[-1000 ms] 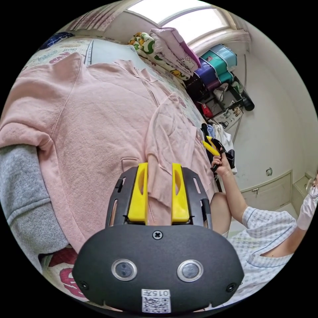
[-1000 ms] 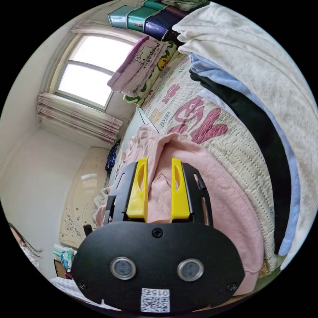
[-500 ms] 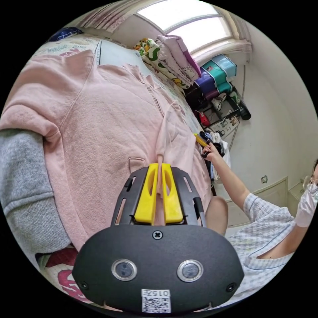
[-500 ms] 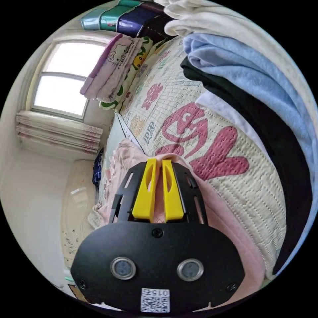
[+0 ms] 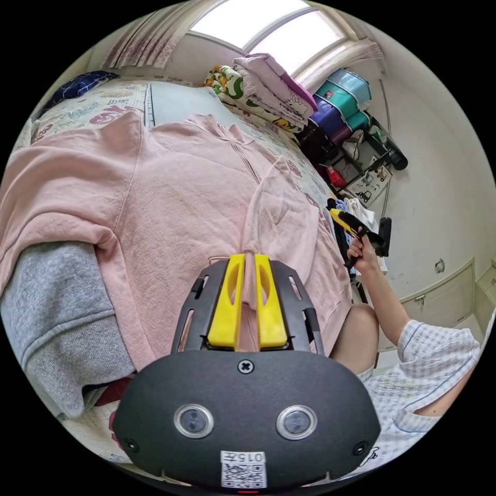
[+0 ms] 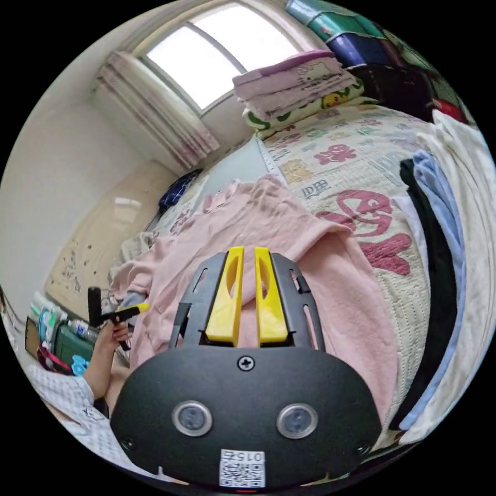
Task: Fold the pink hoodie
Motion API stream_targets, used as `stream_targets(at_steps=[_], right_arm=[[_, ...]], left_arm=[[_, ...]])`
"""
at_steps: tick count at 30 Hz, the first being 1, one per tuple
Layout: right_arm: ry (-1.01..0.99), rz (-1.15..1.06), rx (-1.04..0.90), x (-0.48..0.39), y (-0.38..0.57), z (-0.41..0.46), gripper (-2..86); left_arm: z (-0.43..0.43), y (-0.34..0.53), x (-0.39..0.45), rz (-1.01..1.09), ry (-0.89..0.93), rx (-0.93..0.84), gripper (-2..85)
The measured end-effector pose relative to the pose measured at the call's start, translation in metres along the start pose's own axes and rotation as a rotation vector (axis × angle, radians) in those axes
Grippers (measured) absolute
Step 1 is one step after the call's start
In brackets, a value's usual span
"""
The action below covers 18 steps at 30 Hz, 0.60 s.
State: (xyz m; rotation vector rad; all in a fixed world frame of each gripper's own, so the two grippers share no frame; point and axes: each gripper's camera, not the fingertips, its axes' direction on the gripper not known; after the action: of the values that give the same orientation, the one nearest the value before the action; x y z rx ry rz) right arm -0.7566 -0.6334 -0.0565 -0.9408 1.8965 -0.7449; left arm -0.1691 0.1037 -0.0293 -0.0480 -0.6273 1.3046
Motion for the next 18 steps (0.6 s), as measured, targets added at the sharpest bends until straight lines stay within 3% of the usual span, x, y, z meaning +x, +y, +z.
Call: stream_targets(at_steps=[4, 7, 12, 18], right_arm=[[-0.171, -0.449, -0.2, -0.121, 0.091, 0.044, 7.8], [-0.155, -0.684, -0.311, -0.172, 0.16, 0.08, 9.6], [-0.121, -0.84, -0.409, -0.195, 0.257, 0.126, 9.1], [-0.048, -0.886, -0.502, -0.194, 0.329, 0.167, 0.1]], left_arm=[[0.003, -0.003, 0.011, -0.039, 0.023, 0.037, 5.0], [0.013, -0.009, 0.026, -0.044, 0.021, 0.044, 5.3], [0.035, -0.016, 0.051, -0.018, -0.058, 0.008, 3.6], [0.036, -0.016, 0.078, 0.041, -0.186, 0.003, -0.6]])
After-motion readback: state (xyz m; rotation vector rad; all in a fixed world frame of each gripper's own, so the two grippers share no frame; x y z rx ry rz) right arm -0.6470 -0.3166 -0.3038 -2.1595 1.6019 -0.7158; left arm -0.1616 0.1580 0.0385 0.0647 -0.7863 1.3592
